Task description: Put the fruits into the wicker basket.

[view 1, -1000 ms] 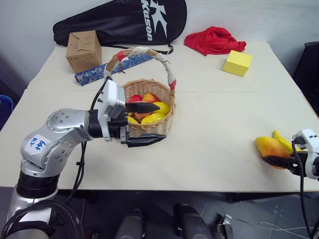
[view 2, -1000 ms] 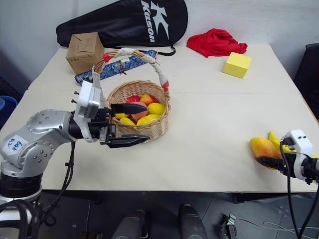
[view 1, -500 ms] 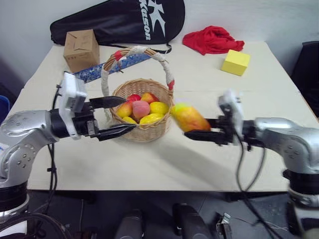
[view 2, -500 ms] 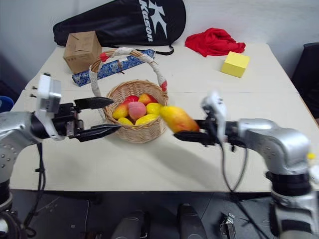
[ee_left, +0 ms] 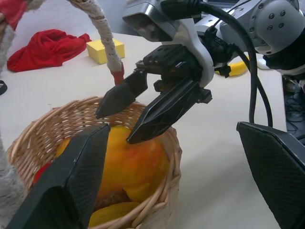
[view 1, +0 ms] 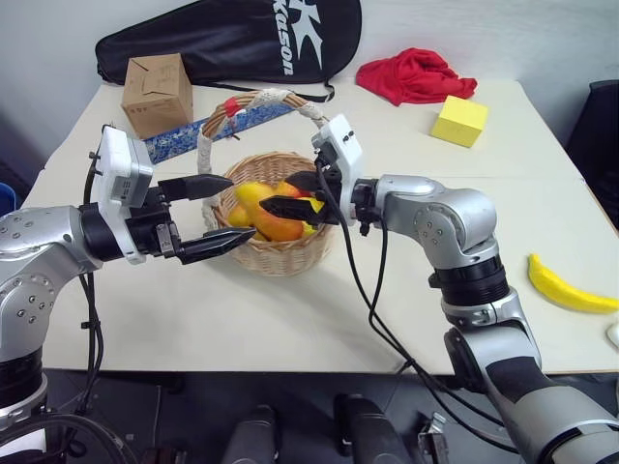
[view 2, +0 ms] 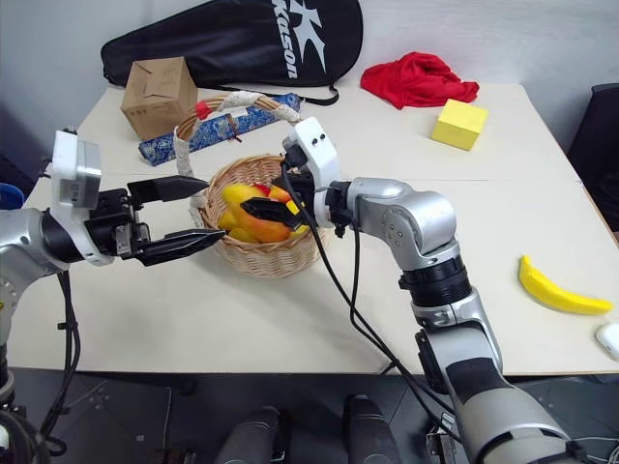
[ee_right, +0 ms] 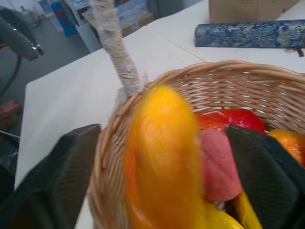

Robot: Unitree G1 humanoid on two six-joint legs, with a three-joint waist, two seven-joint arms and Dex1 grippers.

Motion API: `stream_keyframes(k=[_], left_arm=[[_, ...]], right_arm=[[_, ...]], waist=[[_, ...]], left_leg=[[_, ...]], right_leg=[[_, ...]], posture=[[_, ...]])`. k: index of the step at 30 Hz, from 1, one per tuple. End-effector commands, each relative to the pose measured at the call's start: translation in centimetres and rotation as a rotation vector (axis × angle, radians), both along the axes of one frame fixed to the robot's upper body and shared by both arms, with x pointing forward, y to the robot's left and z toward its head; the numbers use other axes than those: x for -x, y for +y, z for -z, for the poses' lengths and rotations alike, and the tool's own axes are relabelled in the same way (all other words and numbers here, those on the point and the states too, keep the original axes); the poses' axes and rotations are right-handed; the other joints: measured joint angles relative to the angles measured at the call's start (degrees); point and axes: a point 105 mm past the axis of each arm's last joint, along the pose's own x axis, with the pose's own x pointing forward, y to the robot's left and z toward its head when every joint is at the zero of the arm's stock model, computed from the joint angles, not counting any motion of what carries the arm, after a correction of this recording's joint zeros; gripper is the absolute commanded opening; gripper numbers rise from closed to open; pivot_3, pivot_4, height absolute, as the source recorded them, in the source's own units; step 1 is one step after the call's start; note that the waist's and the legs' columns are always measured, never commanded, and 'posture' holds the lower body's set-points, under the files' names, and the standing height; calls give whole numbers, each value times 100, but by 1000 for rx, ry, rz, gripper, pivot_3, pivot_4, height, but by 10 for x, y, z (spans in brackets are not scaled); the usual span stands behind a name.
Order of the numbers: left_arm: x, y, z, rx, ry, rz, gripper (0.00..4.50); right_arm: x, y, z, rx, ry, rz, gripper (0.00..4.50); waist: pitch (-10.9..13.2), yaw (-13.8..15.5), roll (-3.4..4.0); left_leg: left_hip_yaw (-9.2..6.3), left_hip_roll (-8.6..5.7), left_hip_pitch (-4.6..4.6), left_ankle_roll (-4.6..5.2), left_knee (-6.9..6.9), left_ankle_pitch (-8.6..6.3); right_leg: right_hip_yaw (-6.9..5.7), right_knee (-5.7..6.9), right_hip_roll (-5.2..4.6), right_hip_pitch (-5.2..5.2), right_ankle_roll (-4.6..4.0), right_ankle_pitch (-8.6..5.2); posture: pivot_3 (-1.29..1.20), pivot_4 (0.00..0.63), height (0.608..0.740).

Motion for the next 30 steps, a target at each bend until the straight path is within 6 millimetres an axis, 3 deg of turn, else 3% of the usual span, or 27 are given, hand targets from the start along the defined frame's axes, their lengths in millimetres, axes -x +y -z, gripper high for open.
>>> stream_keyframes(k=[1,3,5,8,12,15,16,23,28,30], left_arm=[[4,-4,-9,6,-46,25,4500],[3,-8,-8,10,-45,36,4500],[2,-13,-8,20,-47,55,4500],[2,-27,-9,44,-51,103,4500],[4,-42,-5,52,-43,171,4500],[6,-58,-1,40,-48,236,4500],[6,-62,-1,39,-52,246,4500],[7,-63,3,31,-52,250,4500],[8,-62,4,32,-49,241,4500],[8,-61,4,32,-49,240,4500]], right_arm=[[25,-44,-31,-76,-56,-38,4375],[34,-77,-33,-52,-82,4,4375],[30,-118,-30,9,-86,146,4375],[25,-192,-16,157,-68,391,4446],[26,-270,12,446,-72,583,4446],[32,-340,49,674,6,723,4446],[36,-353,60,696,52,738,4446],[40,-396,85,767,139,793,4446],[38,-400,105,722,221,774,4446],[36,-400,110,696,243,777,4064]], waist=[[0,39,0],[0,85,0],[0,108,0],[0,161,0],[0,145,0],[1,132,-1],[0,128,-1],[0,-28,11],[0,1,11],[0,10,11]], left_leg=[[-1,0,-6,0,0,0],[-17,-1,-30,5,9,-2],[-12,-8,-50,14,15,-5],[-7,-13,-53,36,15,-14],[9,-12,-49,47,18,-13],[59,-4,-7,48,15,-12],[68,0,27,48,11,-12],[95,9,67,49,9,-11],[99,12,72,43,10,-10],[98,9,72,42,12,-10]], right_leg=[[-2,0,0,-4,0,0],[-16,-4,-6,-16,0,0],[-13,-5,-12,-30,3,2],[-13,-8,-15,-32,4,2],[-2,-7,-4,-32,10,5],[9,-6,31,-23,15,8],[13,-11,38,10,15,8],[46,2,45,27,18,10],[50,3,48,28,18,10],[49,0,47,31,18,10]], posture=[[0,150,740],[0,150,740],[0,150,740],[0,150,740],[0,150,740],[0,150,740],[0,150,740],[0,150,740],[0,150,740],[0,150,740]])
